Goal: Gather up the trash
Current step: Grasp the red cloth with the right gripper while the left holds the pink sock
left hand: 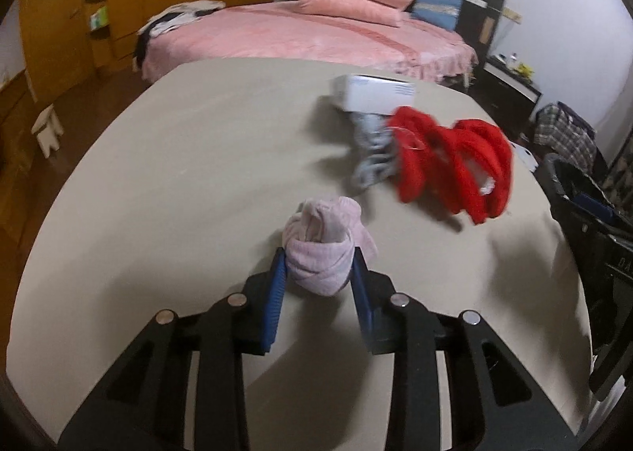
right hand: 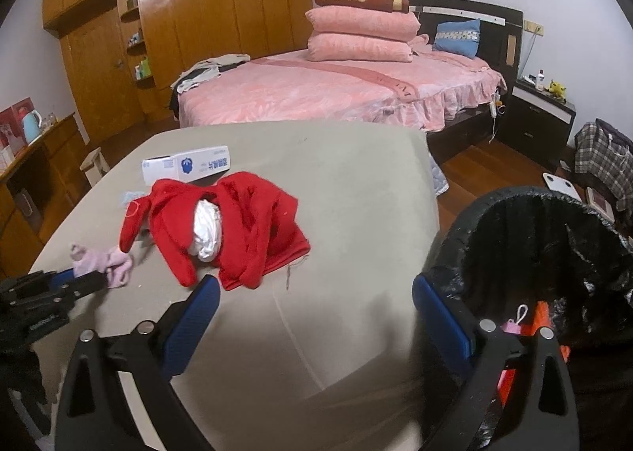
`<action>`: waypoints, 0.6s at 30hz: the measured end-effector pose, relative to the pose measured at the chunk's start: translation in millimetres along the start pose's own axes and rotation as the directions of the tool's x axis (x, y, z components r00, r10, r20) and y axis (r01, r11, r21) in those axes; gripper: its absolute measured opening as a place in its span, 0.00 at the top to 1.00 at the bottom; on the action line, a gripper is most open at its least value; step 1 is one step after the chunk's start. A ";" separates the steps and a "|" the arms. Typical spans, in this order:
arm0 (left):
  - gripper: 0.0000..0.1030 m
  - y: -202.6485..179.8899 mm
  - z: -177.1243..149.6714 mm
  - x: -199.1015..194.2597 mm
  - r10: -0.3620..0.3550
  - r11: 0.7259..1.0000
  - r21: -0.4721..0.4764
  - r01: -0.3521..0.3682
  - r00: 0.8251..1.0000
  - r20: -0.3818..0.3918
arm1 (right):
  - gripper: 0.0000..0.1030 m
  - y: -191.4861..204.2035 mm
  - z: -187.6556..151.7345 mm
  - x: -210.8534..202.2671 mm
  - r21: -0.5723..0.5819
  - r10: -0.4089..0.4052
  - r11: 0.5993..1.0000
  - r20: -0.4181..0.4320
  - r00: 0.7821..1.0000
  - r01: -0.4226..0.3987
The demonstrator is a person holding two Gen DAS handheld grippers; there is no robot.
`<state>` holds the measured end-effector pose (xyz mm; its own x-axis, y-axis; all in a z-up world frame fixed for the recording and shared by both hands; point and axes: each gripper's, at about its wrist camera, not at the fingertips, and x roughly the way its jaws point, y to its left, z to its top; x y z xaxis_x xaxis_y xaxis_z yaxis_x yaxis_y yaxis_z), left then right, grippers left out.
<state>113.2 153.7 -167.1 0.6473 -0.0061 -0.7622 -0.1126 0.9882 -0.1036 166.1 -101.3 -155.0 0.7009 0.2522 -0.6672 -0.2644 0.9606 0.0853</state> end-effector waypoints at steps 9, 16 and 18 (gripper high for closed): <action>0.40 4.6 13.6 11.8 0.002 0.999 -0.040 -0.002 1.000 -0.003 | 0.07 13.5 -5.2 6.8 -0.034 -0.004 0.999 -0.021 1.000 0.004; 0.69 6.4 13.8 17.9 -0.037 0.998 -0.060 0.037 0.999 -0.002 | 0.07 19.5 3.9 6.3 -0.024 0.013 1.000 -0.001 1.000 -0.013; 0.69 7.6 14.7 13.2 -0.027 0.997 -0.067 0.029 0.999 0.025 | 0.07 24.0 7.7 4.8 -0.025 0.026 0.999 0.011 1.000 -0.026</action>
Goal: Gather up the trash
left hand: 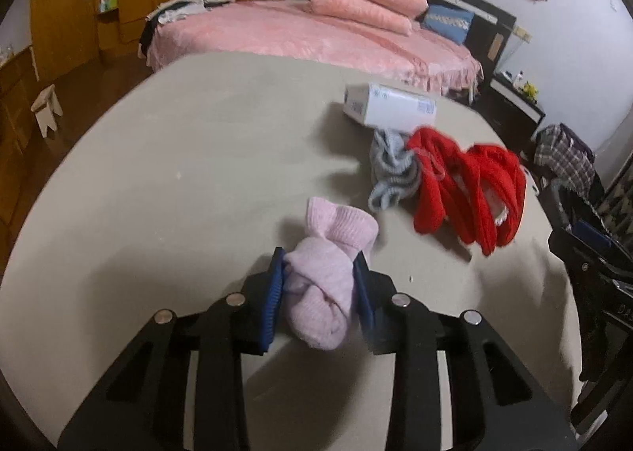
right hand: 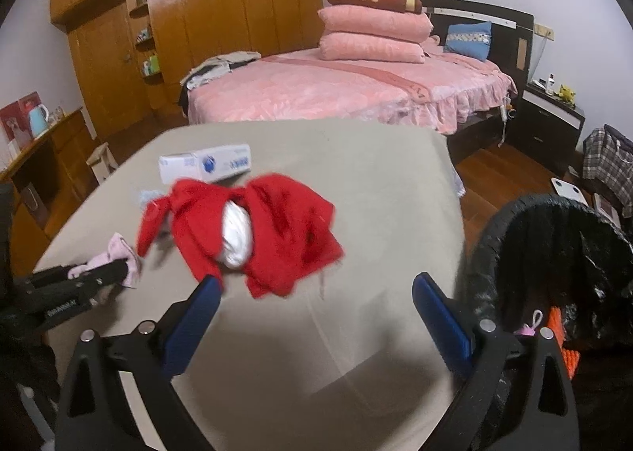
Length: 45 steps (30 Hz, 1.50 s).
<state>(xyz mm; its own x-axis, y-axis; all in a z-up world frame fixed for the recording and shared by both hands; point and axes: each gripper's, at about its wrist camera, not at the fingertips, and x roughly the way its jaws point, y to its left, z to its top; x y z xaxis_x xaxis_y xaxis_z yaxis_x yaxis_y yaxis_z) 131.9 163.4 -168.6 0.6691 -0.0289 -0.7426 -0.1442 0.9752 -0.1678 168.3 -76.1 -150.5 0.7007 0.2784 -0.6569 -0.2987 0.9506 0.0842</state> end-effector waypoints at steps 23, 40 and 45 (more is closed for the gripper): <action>0.69 9.0 31.4 -25.1 0.049 0.999 -0.025 -0.046 0.993 0.103 | 0.76 60.1 48.3 55.9 -0.073 0.159 0.983 -0.104 0.982 -0.166; 0.69 -21.9 10.9 -47.2 -0.008 0.999 0.049 0.003 0.994 0.113 | 0.77 29.4 18.9 -36.9 -0.054 0.230 0.971 -0.042 0.972 -0.232; 0.69 -33.7 0.1 -38.5 -0.023 0.997 0.069 0.017 0.997 0.078 | 0.72 19.5 -14.3 -28.7 -0.059 0.197 0.977 -0.137 0.971 -0.206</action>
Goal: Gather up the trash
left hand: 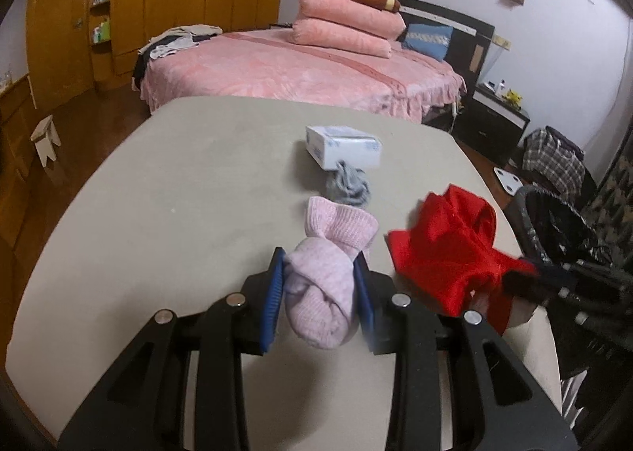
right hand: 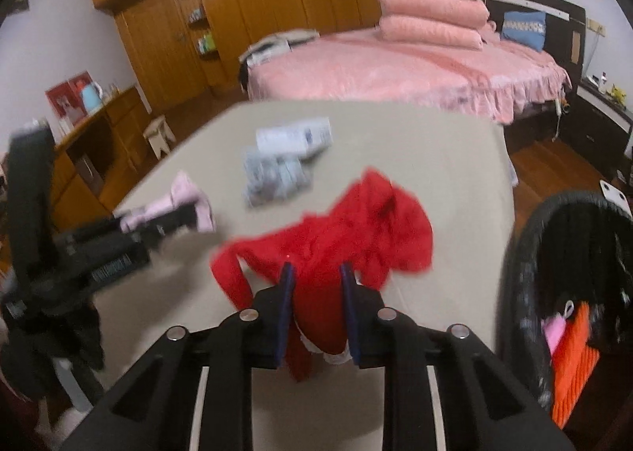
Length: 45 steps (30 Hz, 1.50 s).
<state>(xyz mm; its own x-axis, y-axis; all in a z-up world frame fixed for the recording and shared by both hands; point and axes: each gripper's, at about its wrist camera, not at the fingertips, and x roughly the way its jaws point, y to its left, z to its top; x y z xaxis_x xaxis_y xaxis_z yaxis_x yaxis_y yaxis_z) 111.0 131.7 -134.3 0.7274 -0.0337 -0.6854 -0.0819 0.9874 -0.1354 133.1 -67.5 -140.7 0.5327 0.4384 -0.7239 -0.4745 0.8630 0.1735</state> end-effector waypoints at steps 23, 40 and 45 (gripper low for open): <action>0.68 10.4 -8.8 -12.8 0.022 1.000 -0.017 -0.022 1.000 0.000 | 0.85 12.3 10.4 13.1 -0.022 0.031 0.999 -0.018 0.999 -0.032; 0.68 -6.4 -9.8 -24.2 -0.008 1.000 0.015 0.007 1.000 0.017 | 0.51 10.0 5.7 -4.7 -0.005 -0.001 1.000 0.005 1.000 0.001; 0.68 -2.8 -10.3 -23.5 0.002 1.000 0.011 -0.002 1.000 0.011 | 0.78 9.1 1.7 6.5 -0.021 0.014 1.000 -0.025 1.000 -0.015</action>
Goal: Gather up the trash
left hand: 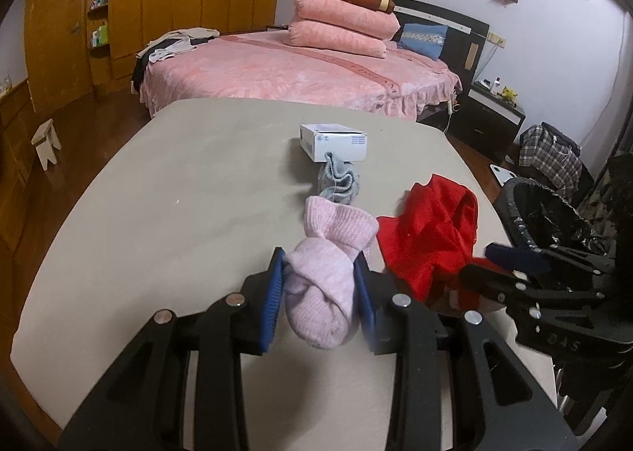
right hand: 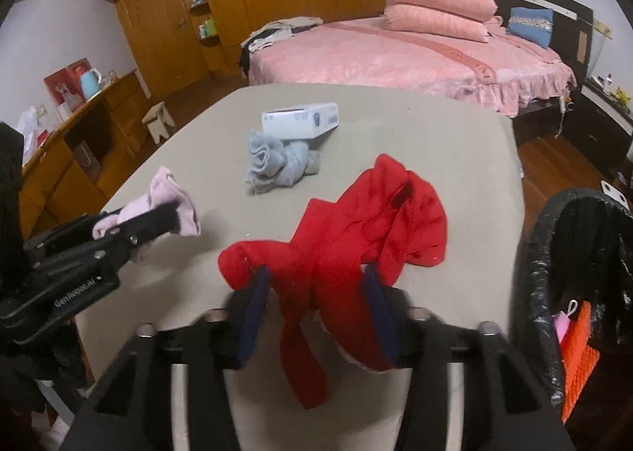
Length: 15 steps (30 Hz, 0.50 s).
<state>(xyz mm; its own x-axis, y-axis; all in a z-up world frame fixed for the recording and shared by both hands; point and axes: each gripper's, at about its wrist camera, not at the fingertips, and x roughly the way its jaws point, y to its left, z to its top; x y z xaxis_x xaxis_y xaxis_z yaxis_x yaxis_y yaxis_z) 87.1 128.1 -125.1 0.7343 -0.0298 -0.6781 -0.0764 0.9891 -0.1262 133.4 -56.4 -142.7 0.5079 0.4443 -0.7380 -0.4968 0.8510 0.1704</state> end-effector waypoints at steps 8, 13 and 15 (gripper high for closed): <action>0.68 1.4 3.3 -8.8 0.001 1.000 0.004 -0.001 1.000 0.023 | 0.92 3.9 9.0 -30.3 0.006 0.118 0.993 0.073 0.990 -0.119; 0.68 -0.5 1.1 -8.5 -0.003 1.000 0.006 0.002 1.000 0.017 | 0.87 11.1 10.9 -32.6 -0.033 0.073 0.997 0.066 0.995 -0.071; 0.68 0.0 -0.5 -8.6 -0.002 1.000 0.008 0.002 1.000 0.013 | 0.72 9.9 7.7 -27.3 -0.026 0.050 0.998 0.048 0.998 -0.049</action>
<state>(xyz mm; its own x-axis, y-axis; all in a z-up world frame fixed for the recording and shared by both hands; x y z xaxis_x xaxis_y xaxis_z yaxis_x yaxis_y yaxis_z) 80.5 128.3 -119.7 0.7429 -0.0303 -0.6687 -0.0696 0.9901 -0.1223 120.0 -58.0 -115.8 0.5153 0.4992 -0.6966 -0.5390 0.8207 0.1895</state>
